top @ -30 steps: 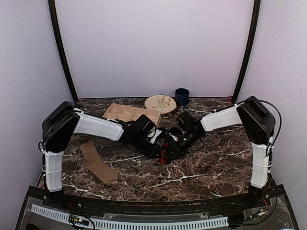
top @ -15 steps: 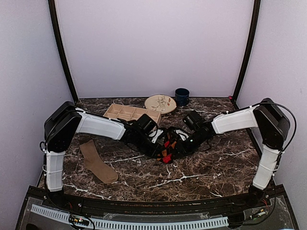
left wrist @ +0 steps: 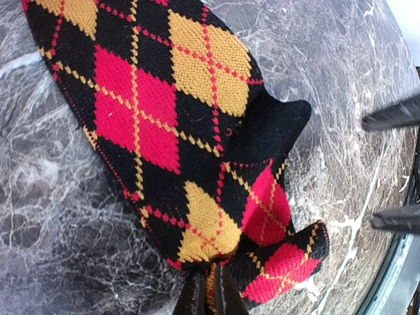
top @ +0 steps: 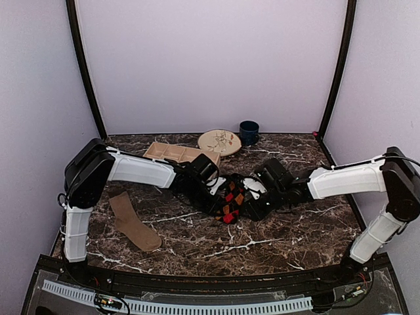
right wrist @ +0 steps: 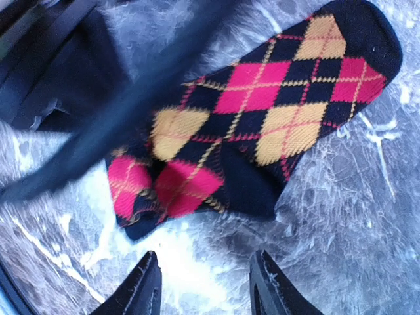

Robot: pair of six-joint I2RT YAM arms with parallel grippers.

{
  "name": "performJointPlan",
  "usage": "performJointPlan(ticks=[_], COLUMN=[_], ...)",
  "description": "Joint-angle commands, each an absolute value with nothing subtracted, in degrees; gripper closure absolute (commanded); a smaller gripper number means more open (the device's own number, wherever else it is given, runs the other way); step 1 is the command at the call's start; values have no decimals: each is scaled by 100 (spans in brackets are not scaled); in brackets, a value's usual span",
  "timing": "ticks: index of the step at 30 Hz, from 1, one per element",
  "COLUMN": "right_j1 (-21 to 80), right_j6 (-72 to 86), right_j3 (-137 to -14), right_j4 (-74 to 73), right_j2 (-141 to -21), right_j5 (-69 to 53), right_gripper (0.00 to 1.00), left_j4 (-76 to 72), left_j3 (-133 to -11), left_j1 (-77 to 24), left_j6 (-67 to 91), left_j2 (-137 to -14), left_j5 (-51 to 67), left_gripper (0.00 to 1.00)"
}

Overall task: Roll the socks
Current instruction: Roll the sock at the center of the board.

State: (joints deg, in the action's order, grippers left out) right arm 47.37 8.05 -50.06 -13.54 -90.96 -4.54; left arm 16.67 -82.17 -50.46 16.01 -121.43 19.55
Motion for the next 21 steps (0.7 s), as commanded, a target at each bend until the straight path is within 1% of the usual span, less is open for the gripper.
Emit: performJointPlan(ticks=[1, 9, 15, 21], right_j1=[5176, 5959, 6483, 6721], right_j6=[393, 100, -249, -490], right_j3=[-4570, -4172, -4220, -4280], right_j4=[-884, -639, -355, 32], right_j2=[-8524, -8104, -8458, -8877], right_j5=[667, 1495, 1951, 2108], right_gripper=[54, 50, 50, 49], left_j4=[2531, 2791, 3036, 3188], left_j3=[-8110, -8242, -8274, -8212], left_j1=[-5035, -4906, -4896, -4889], left_j6=[1284, 883, 710, 596], left_j2=[-12551, -12624, -12712, -12718], left_j5=[1983, 2403, 2705, 2807], left_gripper=[100, 99, 100, 100])
